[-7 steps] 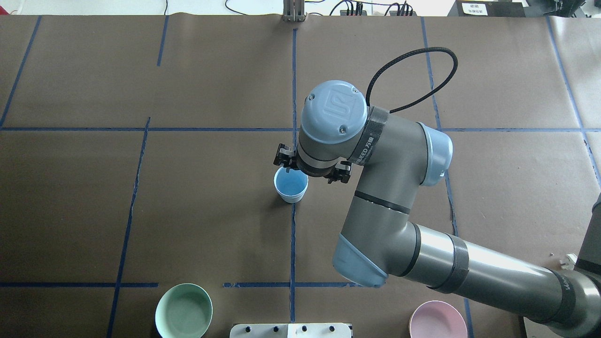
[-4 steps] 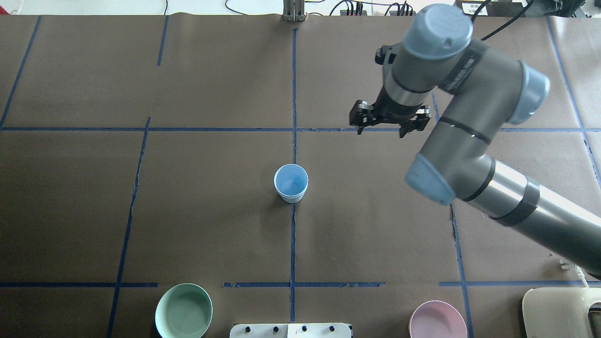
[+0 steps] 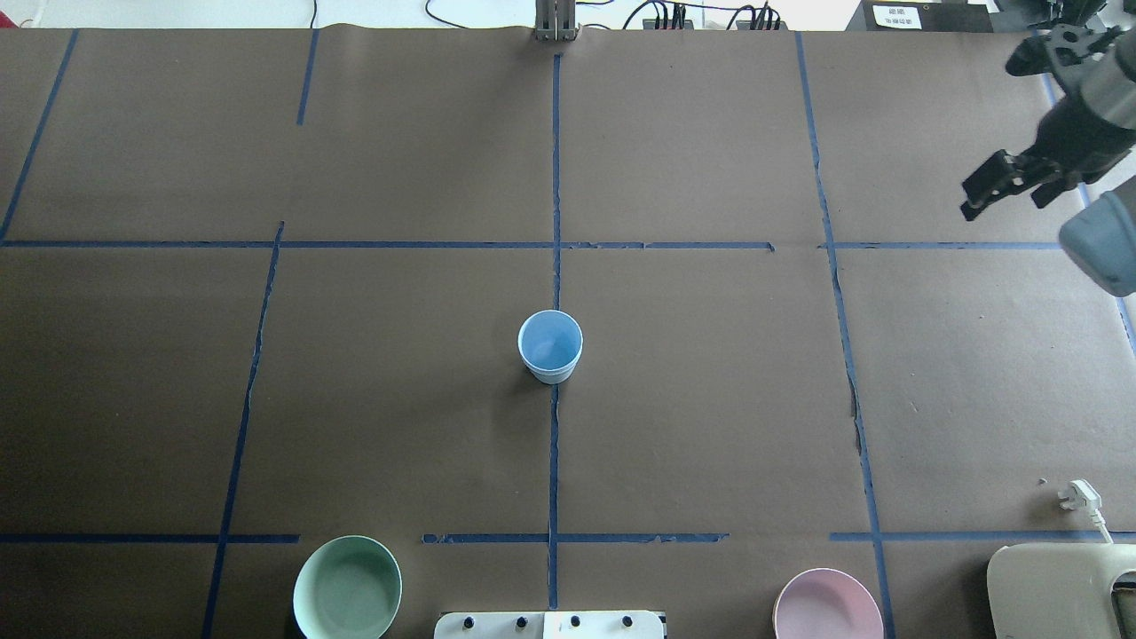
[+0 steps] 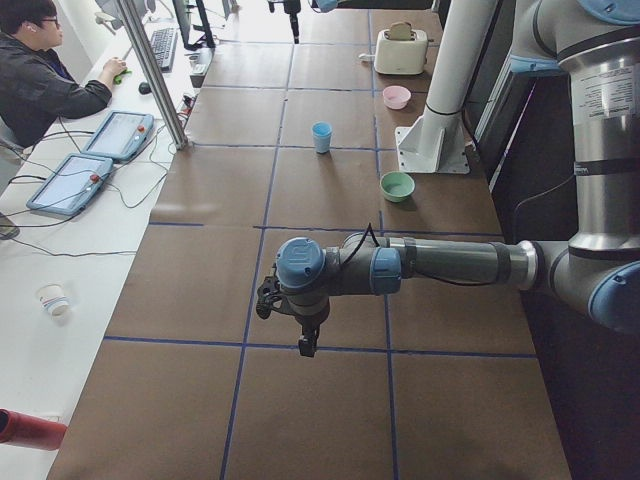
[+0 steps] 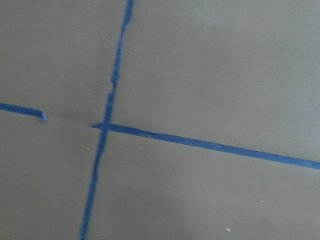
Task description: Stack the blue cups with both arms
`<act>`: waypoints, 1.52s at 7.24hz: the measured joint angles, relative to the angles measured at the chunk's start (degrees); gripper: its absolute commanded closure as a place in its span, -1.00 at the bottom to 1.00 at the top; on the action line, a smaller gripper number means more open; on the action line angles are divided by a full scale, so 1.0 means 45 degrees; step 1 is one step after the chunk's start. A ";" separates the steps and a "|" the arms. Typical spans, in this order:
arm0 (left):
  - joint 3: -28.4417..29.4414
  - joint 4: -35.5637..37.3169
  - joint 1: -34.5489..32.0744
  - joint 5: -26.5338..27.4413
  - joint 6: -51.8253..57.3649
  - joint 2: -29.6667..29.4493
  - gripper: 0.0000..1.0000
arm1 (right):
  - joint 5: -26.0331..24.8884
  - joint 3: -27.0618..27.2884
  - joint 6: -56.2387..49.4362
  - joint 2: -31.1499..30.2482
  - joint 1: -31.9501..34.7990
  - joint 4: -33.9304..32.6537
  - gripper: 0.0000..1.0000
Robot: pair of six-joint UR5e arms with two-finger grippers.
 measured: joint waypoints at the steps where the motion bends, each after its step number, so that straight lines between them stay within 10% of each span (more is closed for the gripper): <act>1: -0.0010 0.0000 0.0000 0.0004 0.0001 0.0011 -1.00 | 0.0176 0.0015 -0.1807 -0.0980 0.1025 0.0004 -1.00; 6: -0.0003 0.0072 -0.0038 0.0343 -0.0040 0.0065 -1.00 | 0.0204 0.0066 -0.5946 -0.4524 0.4364 0.0005 -1.00; 11: -0.0192 0.0054 -0.0021 0.1973 0.0013 0.0039 -1.00 | 0.0417 0.0122 -0.5861 -0.4757 0.4475 0.0005 -1.00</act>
